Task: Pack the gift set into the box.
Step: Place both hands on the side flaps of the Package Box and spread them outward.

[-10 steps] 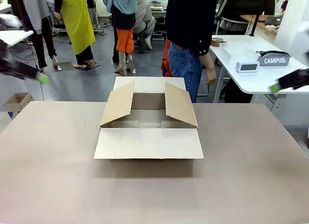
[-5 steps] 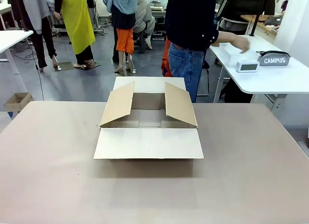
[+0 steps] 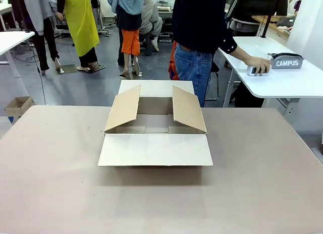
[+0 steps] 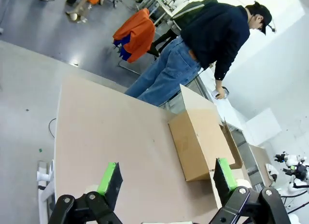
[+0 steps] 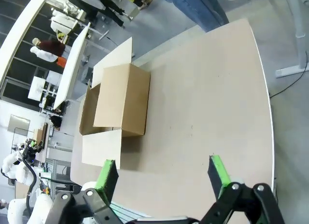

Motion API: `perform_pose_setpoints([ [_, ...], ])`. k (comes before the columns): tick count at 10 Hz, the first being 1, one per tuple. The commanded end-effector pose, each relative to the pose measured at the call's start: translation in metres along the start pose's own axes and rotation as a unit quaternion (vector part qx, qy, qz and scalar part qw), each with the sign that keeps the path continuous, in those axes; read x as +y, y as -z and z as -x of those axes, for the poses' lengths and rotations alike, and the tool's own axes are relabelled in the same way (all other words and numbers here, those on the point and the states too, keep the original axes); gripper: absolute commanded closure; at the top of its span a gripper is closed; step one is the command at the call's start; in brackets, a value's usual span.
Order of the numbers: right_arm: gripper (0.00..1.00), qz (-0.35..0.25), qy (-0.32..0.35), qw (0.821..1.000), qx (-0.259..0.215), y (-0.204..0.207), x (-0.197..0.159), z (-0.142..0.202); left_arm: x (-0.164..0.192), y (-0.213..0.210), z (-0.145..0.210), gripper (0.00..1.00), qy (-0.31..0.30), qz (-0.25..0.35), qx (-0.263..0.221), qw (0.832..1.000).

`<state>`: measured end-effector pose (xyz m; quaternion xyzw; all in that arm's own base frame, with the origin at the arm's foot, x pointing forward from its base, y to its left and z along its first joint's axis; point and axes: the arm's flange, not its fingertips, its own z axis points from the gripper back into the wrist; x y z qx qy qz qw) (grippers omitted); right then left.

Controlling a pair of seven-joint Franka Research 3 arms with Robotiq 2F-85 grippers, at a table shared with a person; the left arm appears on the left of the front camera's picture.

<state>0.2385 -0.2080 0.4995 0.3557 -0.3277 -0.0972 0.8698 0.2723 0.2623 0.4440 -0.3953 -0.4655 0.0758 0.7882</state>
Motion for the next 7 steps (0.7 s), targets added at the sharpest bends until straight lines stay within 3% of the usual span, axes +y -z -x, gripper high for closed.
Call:
perform_pose_setpoints([
  [1,0.00,0.043,-0.024,0.999,0.010,0.010,0.024,-0.004,0.005,-0.002,0.002,0.00,-0.006,0.002,-0.002,1.000],
  [3,0.00,0.133,-0.146,0.979,0.045,0.075,0.124,-0.018,-0.092,0.068,-0.025,0.00,0.073,-0.001,0.074,0.995],
  [4,0.00,0.162,-0.198,0.965,0.064,0.118,0.175,-0.016,-0.146,0.110,-0.032,0.00,0.072,-0.030,0.106,0.991],
  [6,0.00,0.216,-0.246,0.942,0.076,0.209,0.255,0.011,-0.241,0.199,-0.015,0.00,0.107,-0.090,0.171,0.975],
  [7,0.00,0.241,-0.280,0.927,0.071,0.243,0.286,0.040,-0.283,0.247,0.004,0.00,0.145,-0.101,0.226,0.958],
])
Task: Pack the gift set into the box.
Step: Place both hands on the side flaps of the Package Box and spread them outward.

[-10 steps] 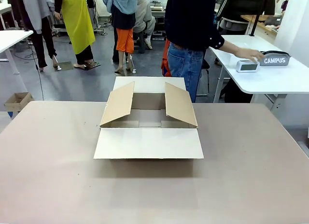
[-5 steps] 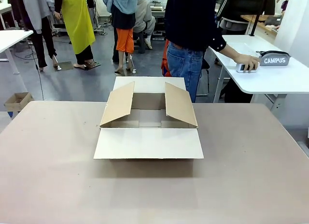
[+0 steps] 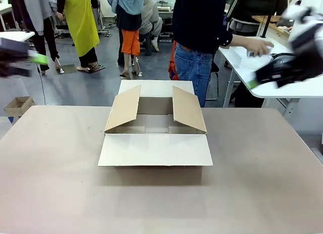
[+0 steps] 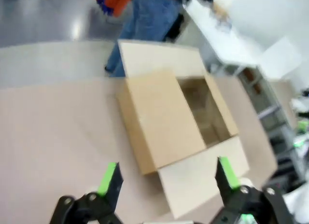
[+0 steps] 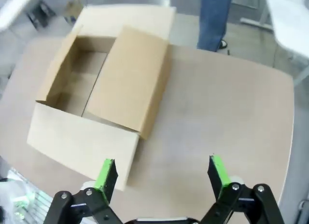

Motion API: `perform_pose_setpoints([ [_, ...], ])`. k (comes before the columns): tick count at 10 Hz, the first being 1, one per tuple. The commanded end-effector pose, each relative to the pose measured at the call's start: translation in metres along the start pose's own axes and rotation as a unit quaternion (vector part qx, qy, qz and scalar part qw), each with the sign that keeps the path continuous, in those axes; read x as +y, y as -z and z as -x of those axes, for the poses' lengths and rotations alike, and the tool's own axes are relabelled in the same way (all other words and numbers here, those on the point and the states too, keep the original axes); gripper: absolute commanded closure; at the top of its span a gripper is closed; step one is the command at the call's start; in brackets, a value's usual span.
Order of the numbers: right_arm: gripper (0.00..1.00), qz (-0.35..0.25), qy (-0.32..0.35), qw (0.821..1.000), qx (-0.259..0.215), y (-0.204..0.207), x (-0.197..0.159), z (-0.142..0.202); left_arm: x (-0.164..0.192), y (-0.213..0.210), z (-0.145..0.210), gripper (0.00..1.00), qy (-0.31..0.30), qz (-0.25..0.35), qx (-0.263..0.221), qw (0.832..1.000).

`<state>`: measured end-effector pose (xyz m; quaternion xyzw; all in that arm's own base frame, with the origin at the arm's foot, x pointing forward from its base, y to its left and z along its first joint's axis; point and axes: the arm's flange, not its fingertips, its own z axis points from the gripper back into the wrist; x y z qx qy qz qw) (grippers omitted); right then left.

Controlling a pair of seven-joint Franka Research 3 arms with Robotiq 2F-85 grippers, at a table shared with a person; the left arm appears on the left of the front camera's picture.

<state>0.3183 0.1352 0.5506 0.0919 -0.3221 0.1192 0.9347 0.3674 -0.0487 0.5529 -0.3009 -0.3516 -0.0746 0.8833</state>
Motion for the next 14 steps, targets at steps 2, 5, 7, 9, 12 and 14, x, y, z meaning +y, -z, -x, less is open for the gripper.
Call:
perform_pose_setpoints([
  [2,0.00,0.083,-0.058,0.995,-0.017,0.038,0.062,0.017,-0.075,0.090,-0.038,0.00,0.046,-0.120,0.124,0.984],
  [5,0.00,0.099,-0.073,0.992,-0.024,0.021,0.062,0.061,-0.093,0.154,-0.035,0.00,0.057,-0.174,0.157,0.970],
  [7,0.00,0.080,-0.088,0.993,-0.015,0.037,0.091,0.013,-0.092,0.160,-0.016,0.00,0.056,-0.130,0.152,0.978],
  [9,0.00,0.088,-0.093,0.992,-0.017,0.031,0.088,0.012,-0.092,0.169,-0.024,0.00,0.058,-0.152,0.160,0.974],
  [12,0.00,-0.039,-0.108,0.993,-0.016,0.077,0.118,-0.010,-0.121,0.213,-0.042,0.00,0.076,-0.179,0.166,0.967],
  [14,0.00,-0.060,-0.103,0.993,0.014,0.103,0.120,-0.001,-0.132,0.260,-0.063,0.00,0.048,-0.238,0.204,0.949],
])
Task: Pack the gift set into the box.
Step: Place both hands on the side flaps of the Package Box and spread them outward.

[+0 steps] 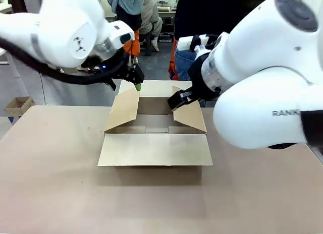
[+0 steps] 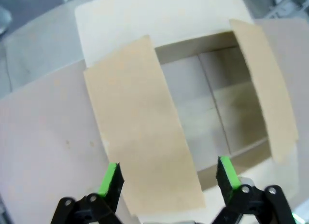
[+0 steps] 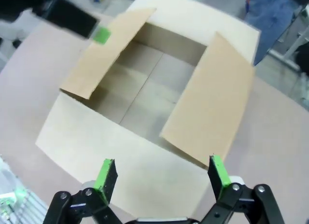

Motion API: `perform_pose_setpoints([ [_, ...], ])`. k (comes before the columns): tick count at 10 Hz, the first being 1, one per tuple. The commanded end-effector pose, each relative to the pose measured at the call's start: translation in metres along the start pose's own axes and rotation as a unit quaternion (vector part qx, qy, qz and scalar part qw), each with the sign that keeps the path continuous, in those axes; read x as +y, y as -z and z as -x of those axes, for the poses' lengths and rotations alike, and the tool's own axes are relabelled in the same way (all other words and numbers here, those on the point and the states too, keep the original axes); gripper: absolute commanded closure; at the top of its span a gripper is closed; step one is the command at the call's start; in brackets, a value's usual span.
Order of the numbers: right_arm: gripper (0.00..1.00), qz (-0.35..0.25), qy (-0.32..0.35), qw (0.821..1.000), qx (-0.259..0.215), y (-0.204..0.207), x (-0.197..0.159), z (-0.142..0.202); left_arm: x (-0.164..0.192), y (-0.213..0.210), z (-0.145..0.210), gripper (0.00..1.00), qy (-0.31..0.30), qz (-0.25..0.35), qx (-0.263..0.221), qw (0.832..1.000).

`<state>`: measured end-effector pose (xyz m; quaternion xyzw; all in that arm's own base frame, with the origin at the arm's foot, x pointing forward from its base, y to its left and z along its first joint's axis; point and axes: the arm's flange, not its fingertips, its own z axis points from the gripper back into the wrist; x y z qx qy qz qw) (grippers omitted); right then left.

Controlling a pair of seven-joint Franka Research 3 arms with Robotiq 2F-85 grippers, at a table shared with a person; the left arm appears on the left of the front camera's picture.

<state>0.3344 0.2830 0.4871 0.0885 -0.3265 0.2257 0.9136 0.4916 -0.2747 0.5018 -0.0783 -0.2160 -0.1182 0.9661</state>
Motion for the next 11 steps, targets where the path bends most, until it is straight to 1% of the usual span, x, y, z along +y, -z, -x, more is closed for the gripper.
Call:
perform_pose_setpoints([
  [1,0.00,-0.042,0.017,0.999,0.006,0.013,-0.017,-0.001,-0.022,0.021,-0.045,0.00,-0.024,-0.044,0.054,0.997],
  [2,0.00,0.000,0.000,1.000,0.000,0.000,0.000,0.000,-0.020,0.032,-0.054,0.00,-0.042,-0.057,0.068,0.995],
  [3,0.00,0.000,0.000,1.000,0.000,0.000,0.000,0.000,-0.014,0.043,-0.059,0.00,-0.059,-0.056,0.083,0.993],
  [6,0.00,0.000,0.000,1.000,0.000,0.000,0.000,0.000,-0.013,0.071,-0.068,0.00,-0.072,-0.056,0.114,0.989],
  [7,0.00,0.000,0.000,1.000,0.000,0.000,0.000,0.000,-0.013,0.082,-0.069,0.00,-0.066,-0.060,0.131,0.987],
  [9,0.00,0.000,0.000,1.000,0.000,0.000,0.000,0.000,-0.005,0.098,-0.066,0.00,-0.082,-0.095,0.153,0.980],
  [11,0.00,0.000,0.000,1.000,0.000,0.000,0.000,0.000,-0.001,0.104,-0.059,0.00,-0.103,-0.142,0.157,0.972],
])
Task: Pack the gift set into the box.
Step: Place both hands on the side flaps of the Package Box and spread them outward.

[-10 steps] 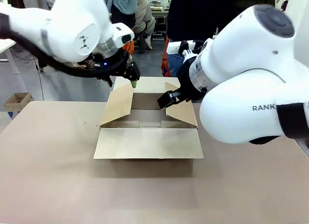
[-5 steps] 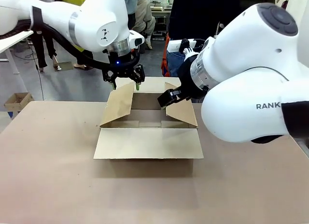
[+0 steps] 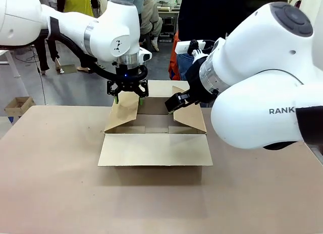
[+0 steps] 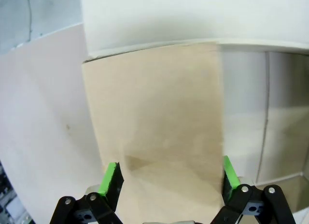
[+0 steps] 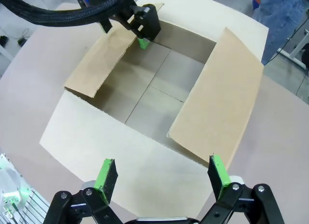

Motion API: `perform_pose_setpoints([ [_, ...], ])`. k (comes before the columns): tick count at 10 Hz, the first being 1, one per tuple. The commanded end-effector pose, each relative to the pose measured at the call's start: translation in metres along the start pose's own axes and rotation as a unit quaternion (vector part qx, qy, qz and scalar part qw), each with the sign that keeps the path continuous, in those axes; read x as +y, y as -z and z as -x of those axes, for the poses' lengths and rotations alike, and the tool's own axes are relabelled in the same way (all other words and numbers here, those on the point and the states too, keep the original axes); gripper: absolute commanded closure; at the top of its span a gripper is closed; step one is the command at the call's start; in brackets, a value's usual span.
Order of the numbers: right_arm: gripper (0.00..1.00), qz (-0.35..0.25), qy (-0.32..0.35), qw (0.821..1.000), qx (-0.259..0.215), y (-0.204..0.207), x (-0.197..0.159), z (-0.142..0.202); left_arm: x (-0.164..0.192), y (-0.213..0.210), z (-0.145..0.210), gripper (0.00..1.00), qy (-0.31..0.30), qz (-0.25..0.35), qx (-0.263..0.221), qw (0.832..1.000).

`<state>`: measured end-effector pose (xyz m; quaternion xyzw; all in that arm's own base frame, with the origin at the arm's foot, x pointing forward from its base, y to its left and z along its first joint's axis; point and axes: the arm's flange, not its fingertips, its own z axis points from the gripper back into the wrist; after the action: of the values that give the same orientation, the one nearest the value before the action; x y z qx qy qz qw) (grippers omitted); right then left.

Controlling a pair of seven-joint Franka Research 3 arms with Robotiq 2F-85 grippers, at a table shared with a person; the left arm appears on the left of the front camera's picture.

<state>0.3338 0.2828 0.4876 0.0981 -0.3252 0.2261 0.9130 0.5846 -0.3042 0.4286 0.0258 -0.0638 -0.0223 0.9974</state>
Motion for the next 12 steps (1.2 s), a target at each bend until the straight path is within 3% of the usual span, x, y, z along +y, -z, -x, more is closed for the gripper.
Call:
perform_pose_setpoints([
  [1,0.00,0.009,-0.003,1.000,0.001,0.001,0.000,0.000,-0.001,-0.004,0.000,0.00,-0.028,-0.040,-0.001,0.999],
  [7,0.00,0.009,-0.003,1.000,0.001,0.001,0.000,0.000,0.040,-0.038,0.030,0.00,-0.076,-0.069,-0.046,0.994],
  [10,0.00,0.009,-0.003,1.000,0.001,0.001,0.000,0.000,0.088,-0.041,0.046,0.00,-0.131,-0.063,-0.044,0.988],
  [12,0.00,0.009,-0.003,1.000,0.001,0.001,0.000,0.000,0.132,-0.038,0.068,0.00,-0.164,-0.013,-0.045,0.985],
])
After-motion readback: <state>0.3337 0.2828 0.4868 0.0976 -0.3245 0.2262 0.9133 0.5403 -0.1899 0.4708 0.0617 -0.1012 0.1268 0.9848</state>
